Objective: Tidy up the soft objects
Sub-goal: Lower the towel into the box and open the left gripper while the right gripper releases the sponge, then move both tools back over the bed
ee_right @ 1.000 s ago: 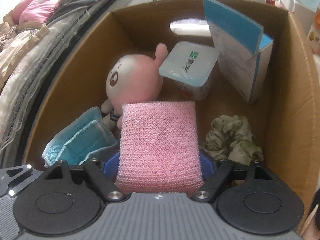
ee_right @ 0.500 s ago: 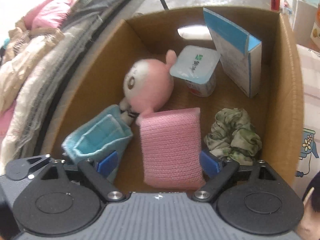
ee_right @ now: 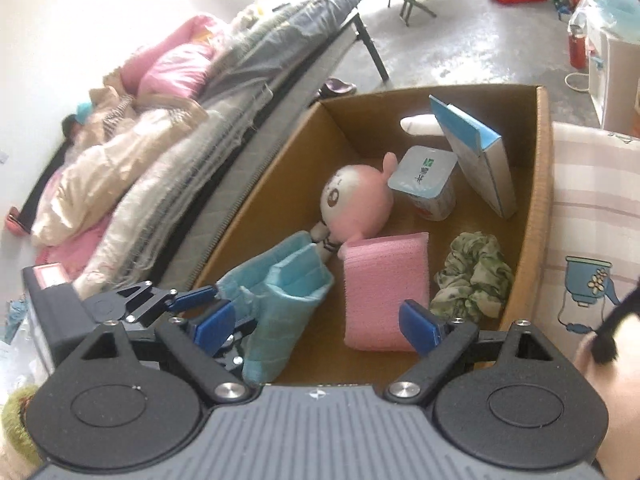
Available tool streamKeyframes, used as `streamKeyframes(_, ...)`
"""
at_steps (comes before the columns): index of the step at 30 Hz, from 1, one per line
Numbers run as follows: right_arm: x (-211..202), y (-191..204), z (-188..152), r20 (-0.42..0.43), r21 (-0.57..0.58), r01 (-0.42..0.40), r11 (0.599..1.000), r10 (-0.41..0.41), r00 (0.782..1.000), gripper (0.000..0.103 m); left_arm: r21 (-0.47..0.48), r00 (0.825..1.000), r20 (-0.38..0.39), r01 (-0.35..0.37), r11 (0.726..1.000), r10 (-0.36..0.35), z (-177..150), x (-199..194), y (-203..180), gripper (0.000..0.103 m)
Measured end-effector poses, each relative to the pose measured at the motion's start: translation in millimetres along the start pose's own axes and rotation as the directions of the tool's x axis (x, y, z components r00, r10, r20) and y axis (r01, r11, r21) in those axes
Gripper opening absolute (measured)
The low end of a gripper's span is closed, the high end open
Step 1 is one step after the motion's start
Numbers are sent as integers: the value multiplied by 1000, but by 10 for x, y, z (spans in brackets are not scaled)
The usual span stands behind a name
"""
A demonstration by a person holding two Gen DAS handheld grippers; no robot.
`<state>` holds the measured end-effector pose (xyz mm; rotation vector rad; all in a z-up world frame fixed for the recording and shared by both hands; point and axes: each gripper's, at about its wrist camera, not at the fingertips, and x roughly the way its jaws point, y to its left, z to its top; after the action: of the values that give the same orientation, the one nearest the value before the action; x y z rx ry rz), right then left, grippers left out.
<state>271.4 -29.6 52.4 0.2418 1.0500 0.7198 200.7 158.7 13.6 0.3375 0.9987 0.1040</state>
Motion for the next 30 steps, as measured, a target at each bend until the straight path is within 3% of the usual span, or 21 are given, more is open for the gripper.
streamKeyframes(10, -593, -45, -217, 104, 4, -68, 998, 68, 992, 91, -39, 997, 71, 9, 999, -6, -78, -360, 65, 59)
streamKeyframes(18, -1254, -269, -651, 224, 26, -162, 986, 152, 963, 97, -121, 985, 162, 79, 990, -59, -216, -845, 141, 65)
streamKeyframes(22, -1602, -466, -1027, 307, 46, -173, 984, 150, 940, 101, -110, 963, 237, 156, 982, -127, -317, -1154, 12, 79)
streamKeyframes(26, -1785, -662, -1498, 373, 78, -124, 989, 87, 924, 103, -61, 922, 317, 254, 965, -222, -402, -1417, -265, 101)
streamKeyframes(30, -1876, -906, -2022, 433, 144, -71, 987, 1, 901, 103, 17, 896, 335, 305, 952, -293, -361, -1566, -675, 101)
